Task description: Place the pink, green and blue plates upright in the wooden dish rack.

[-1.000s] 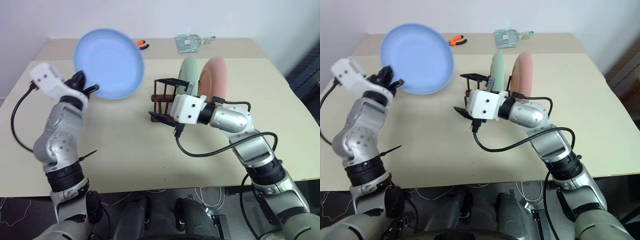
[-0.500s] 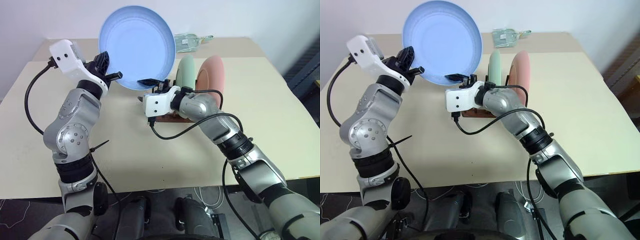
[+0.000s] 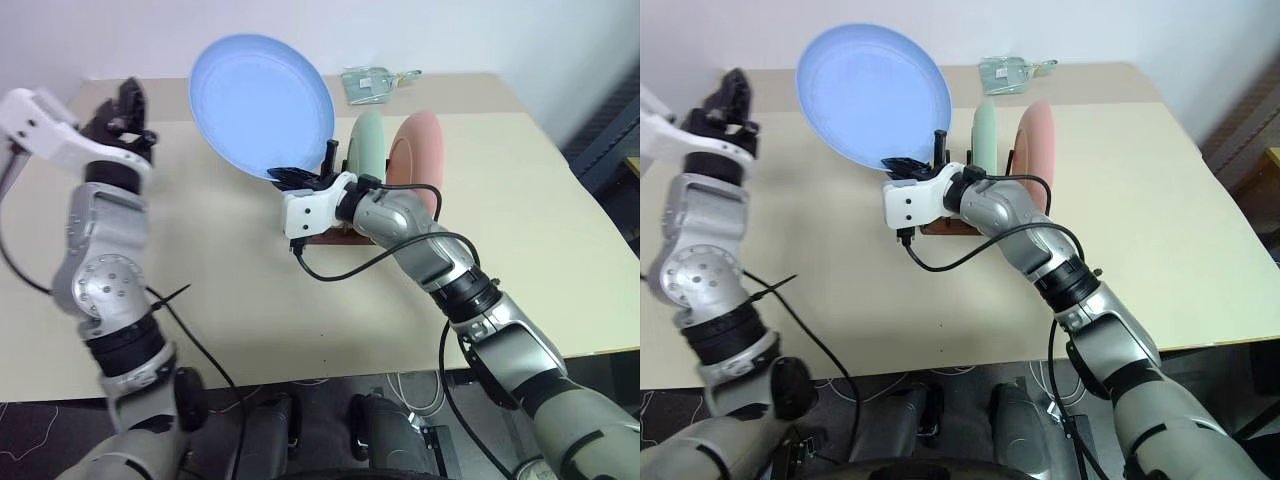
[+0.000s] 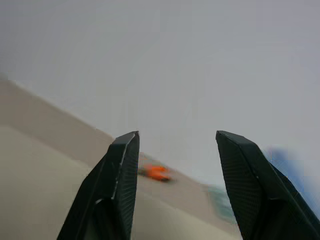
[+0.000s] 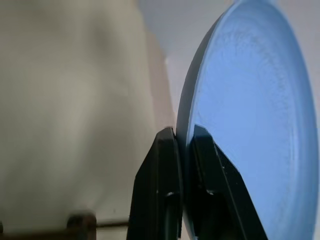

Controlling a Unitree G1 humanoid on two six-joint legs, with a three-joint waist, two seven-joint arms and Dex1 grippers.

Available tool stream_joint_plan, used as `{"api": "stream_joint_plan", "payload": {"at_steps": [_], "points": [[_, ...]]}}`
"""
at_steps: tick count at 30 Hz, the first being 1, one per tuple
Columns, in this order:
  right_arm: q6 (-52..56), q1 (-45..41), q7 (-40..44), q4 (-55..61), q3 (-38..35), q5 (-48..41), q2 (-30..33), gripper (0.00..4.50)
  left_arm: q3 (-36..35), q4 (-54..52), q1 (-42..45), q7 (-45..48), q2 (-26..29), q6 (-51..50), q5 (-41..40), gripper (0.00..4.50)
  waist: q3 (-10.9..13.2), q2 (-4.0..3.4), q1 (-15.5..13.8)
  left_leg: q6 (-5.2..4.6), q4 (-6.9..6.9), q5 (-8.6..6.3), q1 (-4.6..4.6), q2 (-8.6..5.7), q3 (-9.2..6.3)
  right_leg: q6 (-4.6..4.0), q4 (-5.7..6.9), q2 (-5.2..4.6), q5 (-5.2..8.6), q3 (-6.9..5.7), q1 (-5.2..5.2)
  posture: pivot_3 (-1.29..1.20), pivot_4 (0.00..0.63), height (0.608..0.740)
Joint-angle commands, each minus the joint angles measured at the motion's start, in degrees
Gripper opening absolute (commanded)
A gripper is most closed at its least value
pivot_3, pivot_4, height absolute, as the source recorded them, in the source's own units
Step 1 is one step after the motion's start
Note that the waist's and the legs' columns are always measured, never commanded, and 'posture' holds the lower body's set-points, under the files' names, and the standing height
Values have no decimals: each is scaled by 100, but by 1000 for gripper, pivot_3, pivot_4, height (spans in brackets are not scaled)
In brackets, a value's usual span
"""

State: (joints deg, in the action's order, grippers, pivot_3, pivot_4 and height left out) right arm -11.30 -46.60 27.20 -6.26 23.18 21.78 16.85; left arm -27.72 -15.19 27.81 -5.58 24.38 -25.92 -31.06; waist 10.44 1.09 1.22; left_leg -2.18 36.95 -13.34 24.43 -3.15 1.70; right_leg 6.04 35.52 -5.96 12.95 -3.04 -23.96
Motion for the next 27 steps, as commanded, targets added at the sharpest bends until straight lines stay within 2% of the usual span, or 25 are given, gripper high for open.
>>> {"api": "stream_joint_plan", "payload": {"at_steps": [1, 2, 5, 6, 9, 15, 20, 27], "points": [[467, 60, 271, 1114, -898, -1714, -368, 0, 618, 149, -797, 775, 228, 666, 872, 2479, 3, -5, -38, 0, 0, 0, 2, 0, 0, 0, -1, 0, 0, 0, -3, 0, 150, 740], [659, 96, 366, 1290, -1002, -2024, -439, 0, 740, 168, -934, 909, 235, 773, 959, 2479, 4, -5, -69, 2, 2, -1, 3, 2, -1, -1, -4, -1, 0, 0, -2, 0, 150, 740], [2111, 356, 480, 2257, -1412, -3610, -809, 0, 1269, 68, -1532, 1261, -145, 1098, 1123, 2479, 1, -2, -138, 14, 10, -10, 2, 3, -17, -9, -18, -4, -5, -4, -9, 0, 150, 740], [2710, 514, 344, 2625, -1535, -4188, -967, 0, 1499, 26, -1730, 1379, -276, 1238, 1225, 2479, -1, 1, -146, 13, 9, -11, 2, 3, -18, -12, -20, -9, -8, -2, -10, 0, 150, 740], [3886, 932, -208, 3271, -1766, -5196, -1286, 0, 2041, -136, -2105, 1711, -507, 1552, 1438, 2479, -4, 2, -143, -21, 4, -32, 3, 3, -16, -16, -14, -31, -9, 2, -21, 0, 150, 740], [4835, 1391, -931, 3566, -1908, -5812, -1502, 0, 2761, -452, -2536, 2554, -447, 1673, 1533, 2479, 0, -15, -69, -26, -6, -35, 6, 3, -2, -27, -2, -45, -8, 5, -46, 0, 150, 740], [4912, 1461, -1246, 3448, -1974, -5849, -1603, 0, 2901, -613, -2638, 2985, -376, 1571, 1381, 2479, 2, -24, -41, -28, -9, -34, 6, 3, -1, -29, 6, -45, -7, 3, -53, 0, 150, 740], [5531, 1312, -1824, 2936, -2438, -6389, -1874, 0, 2999, -727, -2726, 3256, -364, 1496, 1416, 2479, 2, -25, -47, -31, -8, -34, 6, 3, -1, -29, 3, -46, -7, 2, -51, 0, 150, 740]]}}
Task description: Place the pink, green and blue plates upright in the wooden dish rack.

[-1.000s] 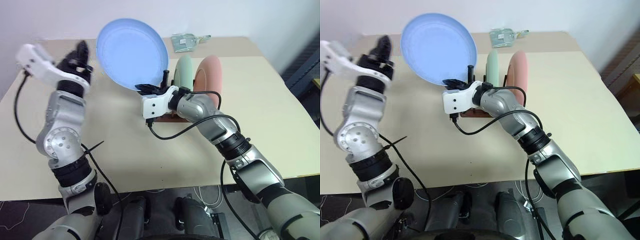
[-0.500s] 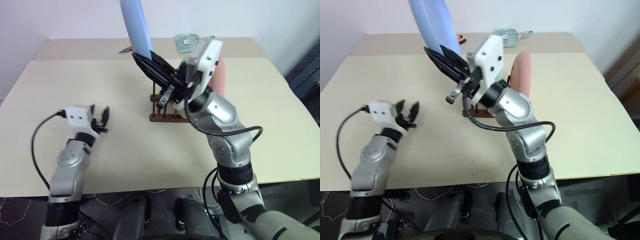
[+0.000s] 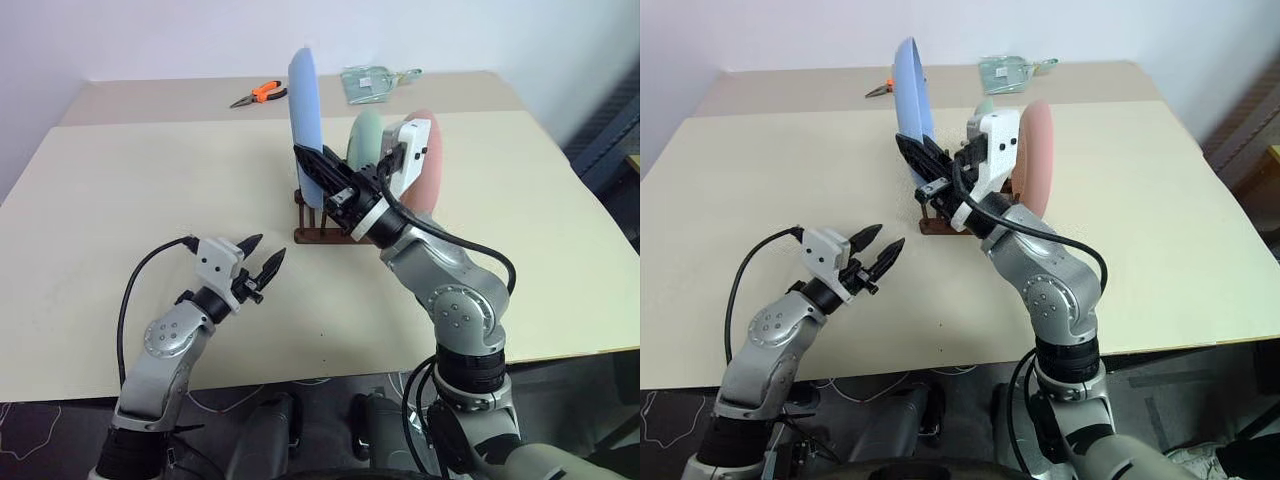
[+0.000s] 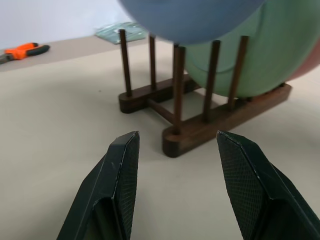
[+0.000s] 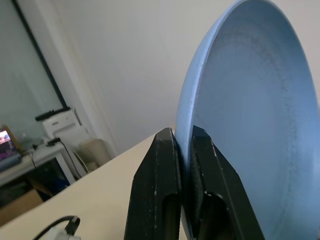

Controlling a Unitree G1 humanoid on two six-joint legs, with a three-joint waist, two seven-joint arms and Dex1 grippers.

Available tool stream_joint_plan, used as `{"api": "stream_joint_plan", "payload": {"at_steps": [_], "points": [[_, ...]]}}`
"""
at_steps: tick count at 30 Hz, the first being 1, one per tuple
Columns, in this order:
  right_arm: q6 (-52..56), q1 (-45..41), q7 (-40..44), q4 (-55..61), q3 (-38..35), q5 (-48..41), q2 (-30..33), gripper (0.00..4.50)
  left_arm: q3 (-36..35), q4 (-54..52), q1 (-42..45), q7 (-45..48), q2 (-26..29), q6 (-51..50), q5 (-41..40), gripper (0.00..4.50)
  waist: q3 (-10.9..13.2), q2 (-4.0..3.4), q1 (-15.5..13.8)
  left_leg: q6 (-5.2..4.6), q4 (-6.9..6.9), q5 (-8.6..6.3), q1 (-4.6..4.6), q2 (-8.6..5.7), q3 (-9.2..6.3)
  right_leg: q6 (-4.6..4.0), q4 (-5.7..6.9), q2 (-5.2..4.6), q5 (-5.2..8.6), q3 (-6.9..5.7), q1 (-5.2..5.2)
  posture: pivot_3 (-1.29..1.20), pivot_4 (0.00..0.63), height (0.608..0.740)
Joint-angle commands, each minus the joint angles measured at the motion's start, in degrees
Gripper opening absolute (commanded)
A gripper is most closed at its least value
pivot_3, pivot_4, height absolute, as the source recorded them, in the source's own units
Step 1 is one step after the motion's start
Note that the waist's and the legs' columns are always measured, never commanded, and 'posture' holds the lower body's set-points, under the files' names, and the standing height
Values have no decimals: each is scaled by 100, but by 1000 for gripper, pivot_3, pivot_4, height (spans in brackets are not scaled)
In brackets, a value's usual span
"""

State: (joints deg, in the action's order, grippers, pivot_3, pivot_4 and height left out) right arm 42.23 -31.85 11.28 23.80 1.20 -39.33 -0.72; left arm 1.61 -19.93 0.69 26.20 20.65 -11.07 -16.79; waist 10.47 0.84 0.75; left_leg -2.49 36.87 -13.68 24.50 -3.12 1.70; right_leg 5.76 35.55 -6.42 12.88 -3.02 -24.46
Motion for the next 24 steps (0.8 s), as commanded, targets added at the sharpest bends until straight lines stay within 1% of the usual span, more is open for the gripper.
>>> {"api": "stream_joint_plan", "payload": {"at_steps": [1, 4, 6, 7, 13, 15, 19, 22, 24], "points": [[295, -224, -334, -168, -318, -368, -155, 0, 76, -249, -26, 90, 2, 15, 12, 2479, 0, 0, 0, 0, 0, 0, 0, 0, 0, 0, 0, 0, 0, 0, 0, 0, 150, 740], [467, -382, -506, -356, -455, -506, -180, 0, 111, -239, -41, 107, -14, 27, 67, 2479, 2, -4, 2, -1, 1, 0, 0, 0, 0, 0, 0, 0, 0, 0, 0, 0, 150, 740], [509, -482, -595, -460, -505, -515, -169, 725, 124, -230, -40, 110, -29, 26, 80, 2544, 3, -6, 2, -3, 1, 2, 0, 0, 0, 0, 2, 0, 0, -1, -1, 0, 150, 740], [510, -517, -599, -482, -494, -482, -136, 996, 132, -229, -41, 108, -35, 26, 89, 2544, 2, -5, 3, -5, 1, 3, 0, 0, 0, 0, 2, 0, 0, -1, -1, 0, 150, 740], [281, -749, -421, -462, -75, 148, 241, 4045, 200, -218, -66, 114, -87, 18, 155, 2544, 3, -8, 1, -13, 2, 6, 0, 0, 0, 0, 1, 0, 0, -2, 0, 0, 150, 740], [150, -845, -282, -410, 123, 432, 442, 4045, 220, -210, -75, 112, -95, 17, 173, 2544, 4, -8, 2, -16, 2, 7, 0, 0, 1, 0, 0, 0, 0, -2, 0, 0, 150, 740], [-604, -1130, 326, -282, 728, 1383, 1180, 4045, 219, -193, -65, 106, -103, 14, 177, 2544, 5, -10, -5, -19, 8, 7, 2, 0, 1, 1, 0, 0, 0, -6, 0, 0, 150, 740], [-960, -1276, 635, -197, 722, 1608, 1471, 4045, 208, -183, -56, 99, -113, 14, 176, 2544, 5, -9, -5, -21, 8, 7, 2, 0, 1, 1, -1, 1, 1, -7, 3, 0, 150, 740], [-1320, -1347, 812, -149, 676, 1916, 1725, 4045, 202, -161, -48, 99, -113, 28, 190, 2544, 5, -9, -7, -22, 9, 7, 2, 0, 1, 2, 0, 1, 0, -7, 4, 0, 150, 740]]}}
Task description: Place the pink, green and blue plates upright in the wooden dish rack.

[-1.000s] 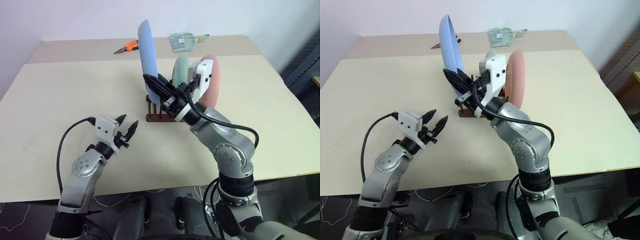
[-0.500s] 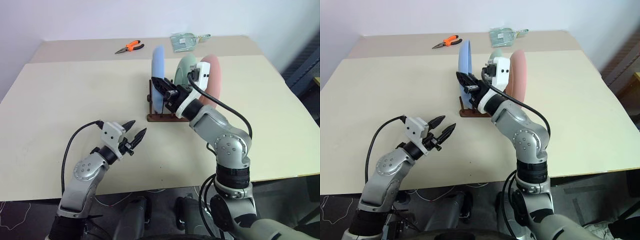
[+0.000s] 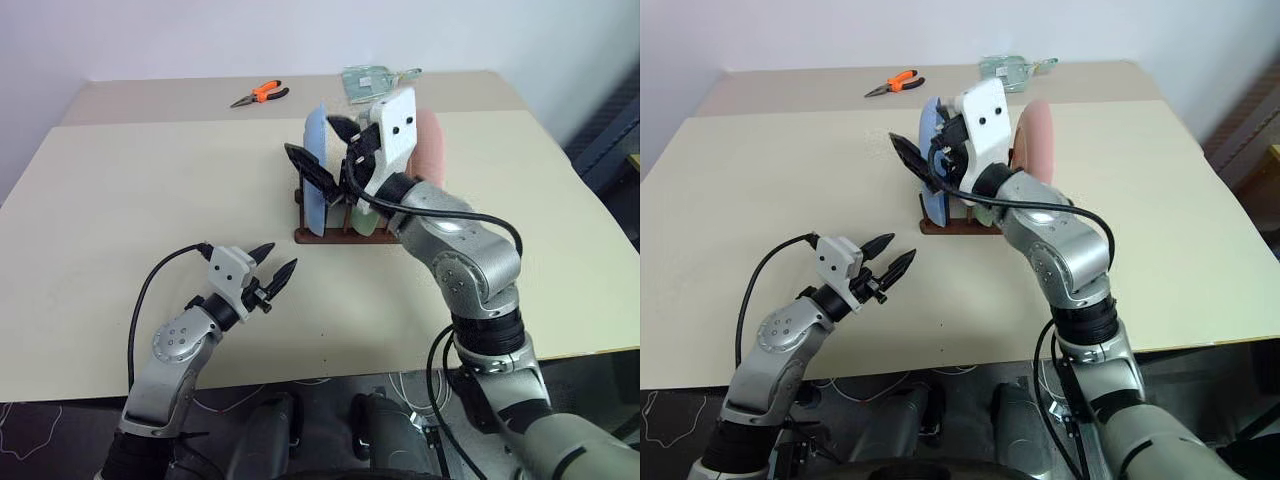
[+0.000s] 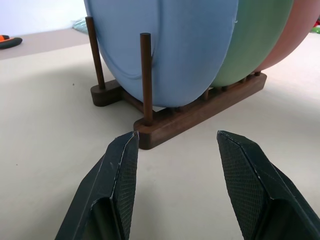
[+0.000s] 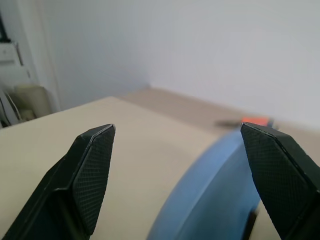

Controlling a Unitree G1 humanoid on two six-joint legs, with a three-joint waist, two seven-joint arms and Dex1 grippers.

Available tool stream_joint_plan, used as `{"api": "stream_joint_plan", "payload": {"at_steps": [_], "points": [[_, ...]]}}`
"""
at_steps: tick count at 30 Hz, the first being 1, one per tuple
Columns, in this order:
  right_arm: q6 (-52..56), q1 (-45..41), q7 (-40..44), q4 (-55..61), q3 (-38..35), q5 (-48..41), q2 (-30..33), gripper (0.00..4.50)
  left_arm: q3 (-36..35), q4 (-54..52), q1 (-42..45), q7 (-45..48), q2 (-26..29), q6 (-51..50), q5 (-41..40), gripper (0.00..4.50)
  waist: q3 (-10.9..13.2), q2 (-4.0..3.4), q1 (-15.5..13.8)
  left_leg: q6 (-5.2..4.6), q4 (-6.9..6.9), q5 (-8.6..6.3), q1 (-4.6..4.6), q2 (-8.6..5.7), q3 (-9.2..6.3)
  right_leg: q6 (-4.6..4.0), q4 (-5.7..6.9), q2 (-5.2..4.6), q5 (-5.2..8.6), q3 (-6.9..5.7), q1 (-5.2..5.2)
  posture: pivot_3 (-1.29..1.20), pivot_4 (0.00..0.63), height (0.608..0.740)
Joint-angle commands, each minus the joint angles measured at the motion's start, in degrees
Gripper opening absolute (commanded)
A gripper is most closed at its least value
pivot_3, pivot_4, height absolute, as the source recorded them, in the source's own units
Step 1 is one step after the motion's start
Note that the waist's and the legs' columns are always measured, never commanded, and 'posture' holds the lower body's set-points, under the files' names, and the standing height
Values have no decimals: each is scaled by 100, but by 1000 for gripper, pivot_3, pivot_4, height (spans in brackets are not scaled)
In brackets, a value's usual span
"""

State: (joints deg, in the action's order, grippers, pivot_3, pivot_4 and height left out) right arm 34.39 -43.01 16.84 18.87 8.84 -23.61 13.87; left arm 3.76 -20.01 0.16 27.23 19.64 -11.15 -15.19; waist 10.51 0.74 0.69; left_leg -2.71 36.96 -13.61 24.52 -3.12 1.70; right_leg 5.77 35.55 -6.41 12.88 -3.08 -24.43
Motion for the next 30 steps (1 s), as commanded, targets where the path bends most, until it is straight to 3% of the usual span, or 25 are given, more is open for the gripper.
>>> {"api": "stream_joint_plan", "payload": {"at_steps": [1, 7, 10, 13, 20, 30], "points": [[-715, -235, 348, 343, -238, 459, 478, 4045, -55, -117, 18, -25, 4, 70, 63, 2544, 0, 0, -8, 0, 1, 0, 1, 0, 0, 0, -1, 0, 0, -1, 0, 0, 150, 740], [-988, 408, 1035, -26, -1825, 222, 1885, 4045, -616, 364, 153, -217, 220, 329, 264, 2544, 0, 2, -158, -12, 9, -9, 1, 0, -2, 1, -23, -3, 0, -9, 13, 0, 150, 740], [-849, 1182, 1370, -356, -2682, 19, 2498, 4045, -1037, 890, 206, -314, 455, 626, 402, 2544, 0, 3, -154, -20, 8, -13, 2, 0, -1, 1, -34, -6, 0, -12, 24, 0, 150, 740], [-1007, 2115, 1684, -662, -3046, 91, 2772, 4045, -1341, 1248, 139, -243, 682, 810, 418, 2544, 0, -1, -135, -22, 7, -14, 6, 0, 2, 1, -34, -11, 0, -10, 42, 0, 150, 740], [-1352, 3423, 2129, -1174, -2889, 199, 2596, 4045, -1327, 1085, -166, -20, 753, 786, 357, 2544, 2, -18, -131, -12, 9, -20, 5, 3, 6, -15, -32, -22, 9, -8, 41, 0, 150, 740], [-1919, 3236, 2030, -1655, -2263, 605, 2224, 4045, -1215, 707, -374, -132, 621, 577, 441, 2544, -1, -23, -141, -11, 12, -21, 5, 2, 7, -16, -32, -23, 9, -10, 32, 0, 150, 740]]}}
